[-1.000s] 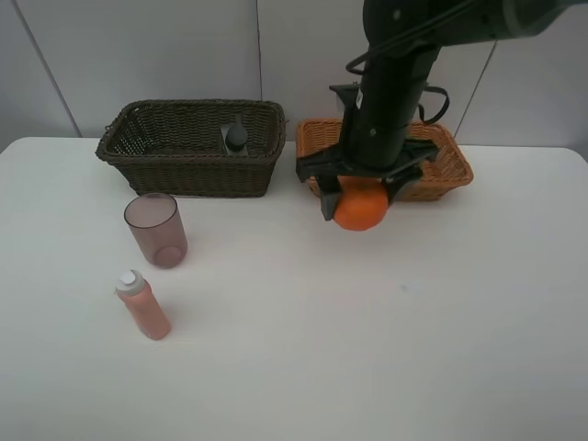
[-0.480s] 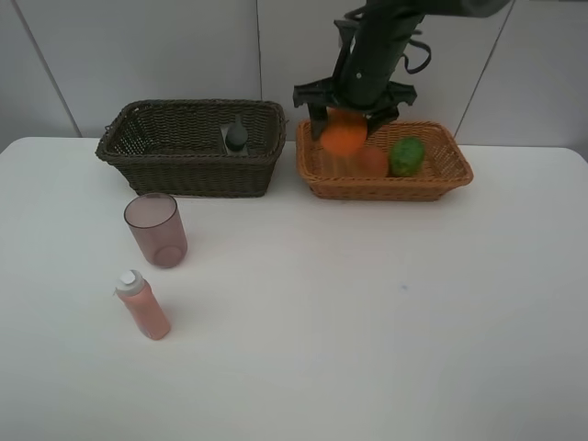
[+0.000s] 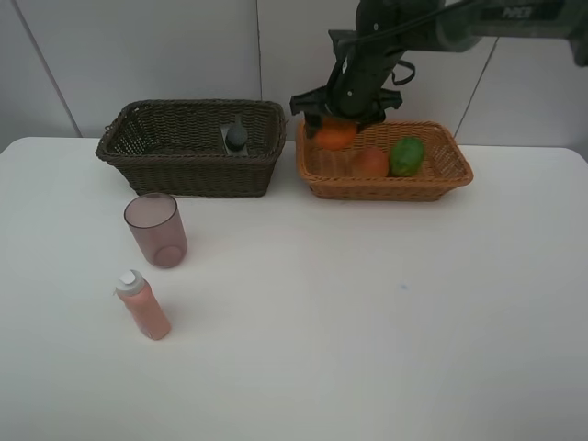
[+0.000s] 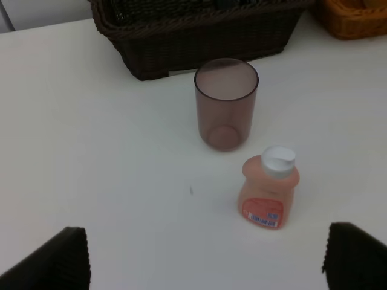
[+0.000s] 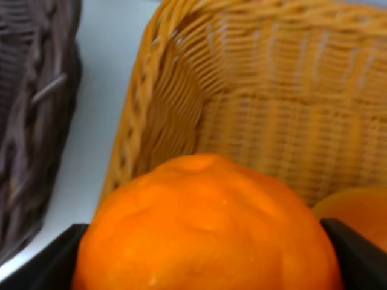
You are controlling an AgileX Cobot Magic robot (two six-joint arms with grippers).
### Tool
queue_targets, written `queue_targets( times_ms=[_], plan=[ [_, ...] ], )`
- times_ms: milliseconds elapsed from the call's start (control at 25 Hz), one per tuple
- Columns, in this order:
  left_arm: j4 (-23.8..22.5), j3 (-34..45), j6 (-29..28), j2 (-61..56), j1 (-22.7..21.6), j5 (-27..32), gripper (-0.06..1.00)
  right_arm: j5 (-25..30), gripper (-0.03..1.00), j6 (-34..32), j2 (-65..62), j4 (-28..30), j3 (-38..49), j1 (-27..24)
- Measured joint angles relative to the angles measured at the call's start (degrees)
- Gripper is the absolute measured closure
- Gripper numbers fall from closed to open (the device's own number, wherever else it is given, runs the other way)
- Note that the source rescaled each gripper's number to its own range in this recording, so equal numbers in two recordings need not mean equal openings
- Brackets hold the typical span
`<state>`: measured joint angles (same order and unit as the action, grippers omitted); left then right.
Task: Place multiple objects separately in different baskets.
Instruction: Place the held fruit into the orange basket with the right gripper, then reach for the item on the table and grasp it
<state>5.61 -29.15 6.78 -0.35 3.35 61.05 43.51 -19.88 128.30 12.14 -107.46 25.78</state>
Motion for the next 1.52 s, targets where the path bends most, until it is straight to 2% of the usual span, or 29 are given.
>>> queue_targets(
  times_ms=[640,720,800,880,1240,1520],
  plan=[
    [0.0,0.0,0.0,0.0,0.0,0.0,-0.06,-0.3,0.33,0.0,3.4,1.6,-0.1,-1.2],
    [0.0,0.0,0.0,0.0,0.0,0.0,-0.06,-0.1,0.23,0.0,3.4,1.7,-0.1,-1.2],
    [0.0,0.0,0.0,0.0,0.0,0.0,-0.06,-0.1,0.06,0.0,3.4,1.7,-0.1,-1.2],
    [0.0,0.0,0.0,0.0,0.0,0.0,-0.06,-0.2,0.0,0.0,3.4,1.8,-0.1,-1.2],
    [0.0,0.0,0.0,0.0,0.0,0.0,-0.06,2.6,-0.03,0.0,0.7,1.8,-0.1,-0.3],
    [0.0,0.0,0.0,0.0,0.0,0.0,-0.06,10.7,-0.03,0.0,-4.2,1.7,-0.1,3.6]
  ],
)
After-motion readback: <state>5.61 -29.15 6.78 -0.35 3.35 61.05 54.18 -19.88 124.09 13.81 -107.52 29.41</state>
